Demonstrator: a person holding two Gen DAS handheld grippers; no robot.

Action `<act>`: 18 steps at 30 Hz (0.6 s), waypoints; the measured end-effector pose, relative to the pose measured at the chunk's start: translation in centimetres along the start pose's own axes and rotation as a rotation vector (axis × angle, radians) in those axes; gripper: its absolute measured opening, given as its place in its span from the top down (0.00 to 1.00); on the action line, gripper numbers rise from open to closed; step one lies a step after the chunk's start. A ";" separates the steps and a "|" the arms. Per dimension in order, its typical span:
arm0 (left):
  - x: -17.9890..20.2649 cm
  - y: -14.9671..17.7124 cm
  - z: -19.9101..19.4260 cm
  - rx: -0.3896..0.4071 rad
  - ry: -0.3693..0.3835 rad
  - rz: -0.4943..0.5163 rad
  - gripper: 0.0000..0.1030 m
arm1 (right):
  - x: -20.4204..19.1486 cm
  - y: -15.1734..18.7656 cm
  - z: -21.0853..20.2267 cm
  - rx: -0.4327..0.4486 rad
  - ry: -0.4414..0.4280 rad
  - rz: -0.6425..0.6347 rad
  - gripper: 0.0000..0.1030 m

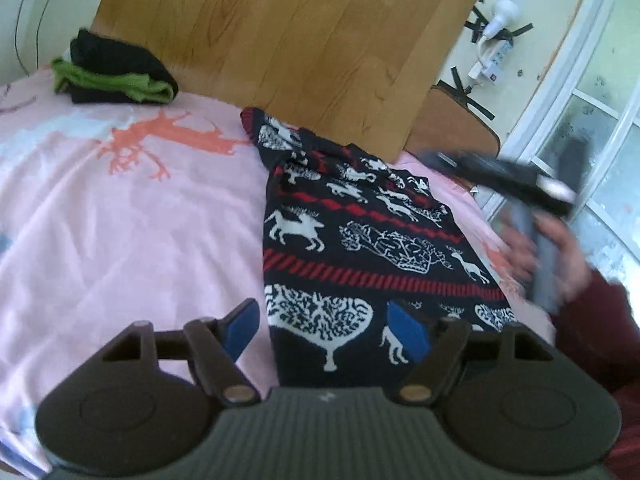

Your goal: Fold small clothes

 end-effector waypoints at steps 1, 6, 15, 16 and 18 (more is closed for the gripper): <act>-0.2 0.1 0.3 -0.007 0.001 -0.014 0.29 | -0.3 -0.4 2.5 -0.010 0.008 -0.035 0.65; -0.8 0.6 1.4 -0.030 0.029 -0.045 0.28 | 0.7 0.5 12.4 -0.175 0.096 -0.261 0.60; -1.5 -0.2 3.0 -0.018 0.116 -0.052 0.27 | 2.1 -0.1 13.4 -0.213 0.127 -0.303 0.92; -1.5 -0.3 3.0 -0.014 0.117 -0.051 0.27 | 1.4 -0.5 12.9 -0.195 0.131 -0.311 0.93; -1.6 -0.4 2.7 -0.001 0.129 -0.051 0.27 | -0.6 -1.9 11.2 -0.132 0.087 -0.283 0.93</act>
Point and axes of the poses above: each gripper's, at about its wrist camera, not at the fingertips, and z roughly the way its jaws point, x to its right, y to its underside, the point moved 5 cm from there along z, roughly the way its jaws point, and after that the axes turned 3 degrees about x, right-handed, at the moved point
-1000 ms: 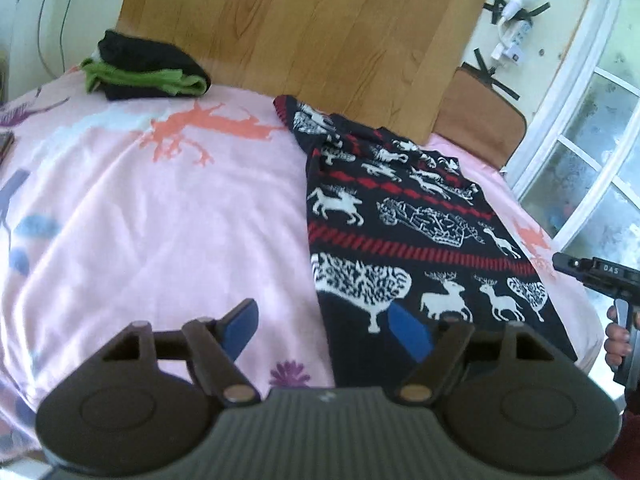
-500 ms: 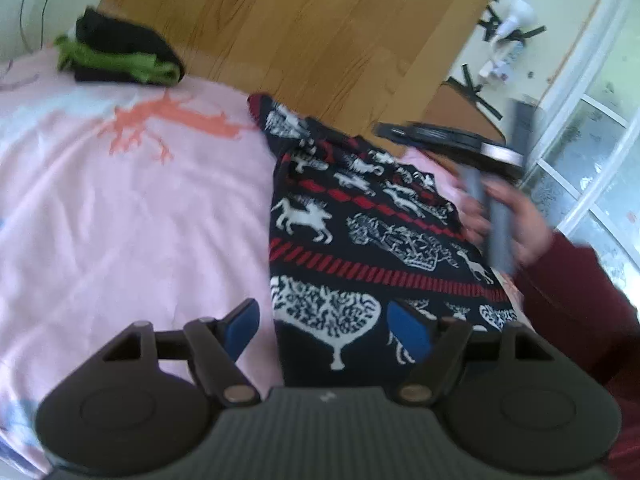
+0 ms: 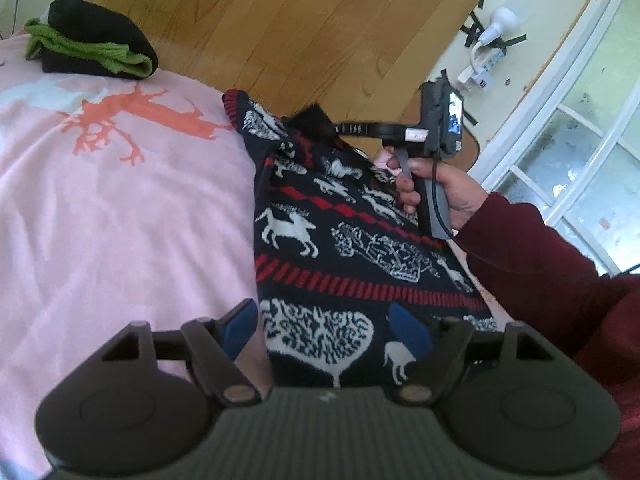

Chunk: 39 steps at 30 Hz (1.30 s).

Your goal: Fold small clothes

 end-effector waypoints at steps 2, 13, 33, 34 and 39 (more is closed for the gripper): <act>-0.2 0.0 -0.3 0.006 0.003 -0.004 0.27 | -1.4 -1.3 -1.4 0.048 -0.044 0.032 0.93; -0.8 0.7 -1.4 0.006 -0.022 -0.031 0.22 | -3.4 0.5 -4.9 -0.018 -0.184 0.091 0.64; 1.2 3.4 -3.5 -0.040 -0.082 -0.027 0.24 | 3.9 9.8 -14.5 -0.033 -0.115 0.397 0.64; 1.5 3.6 -3.6 -0.046 -0.075 -0.021 0.24 | 3.6 11.2 -15.0 -0.049 -0.131 0.413 0.64; 2.7 5.2 -3.8 -0.056 -0.072 0.009 0.22 | 0.8 18.2 -16.5 -0.118 -0.187 0.489 0.64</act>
Point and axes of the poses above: each gripper's, at about its wrist camera, not at the fingertips, and z roughly the way its jaws point, x to its right, y to its underside, the point moved 5 cm from there along z, roughly the way its jaws point, and after that the axes turned 3 degrees about x, right-handed, at the moved point
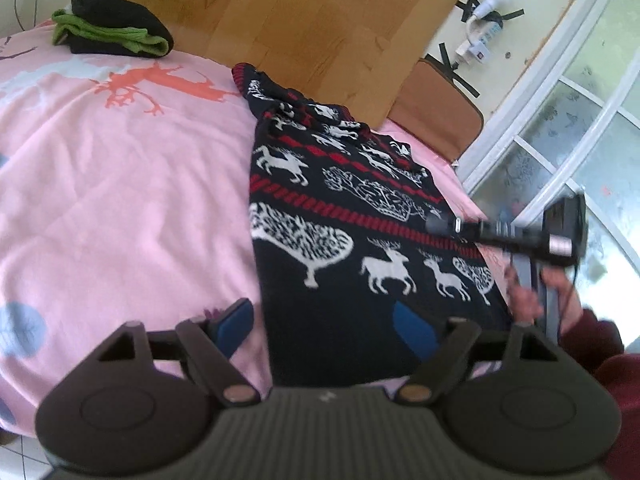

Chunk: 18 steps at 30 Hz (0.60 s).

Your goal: Fold small clothes

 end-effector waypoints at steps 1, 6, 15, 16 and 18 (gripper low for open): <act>0.1 0.2 -0.1 0.002 0.003 -0.003 0.22 | -0.3 1.1 -0.4 0.040 0.001 -0.007 0.64; 0.1 0.4 0.2 -0.012 -0.015 -0.030 0.58 | 0.3 3.1 -3.1 0.100 0.015 -0.002 0.64; 0.5 0.1 0.4 -0.037 0.006 -0.049 0.24 | 5.8 5.6 -10.6 0.136 0.150 0.131 0.60; 0.8 0.2 0.6 -0.044 0.003 -0.034 0.24 | 5.8 5.8 -11.3 0.124 0.147 0.139 0.58; 1.3 0.3 0.8 -0.050 -0.009 -0.003 0.30 | 6.3 6.8 -10.6 0.104 0.125 0.156 0.55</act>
Point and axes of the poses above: each gripper's, at about its wrist camera, not at the fingertips, and z roughly the way its jaws point, x to its right, y to its underside, the point moved 5 cm from there along z, roughly the way its jaws point, and after that the axes turned 3 degrees about x, right-handed, at the moved point
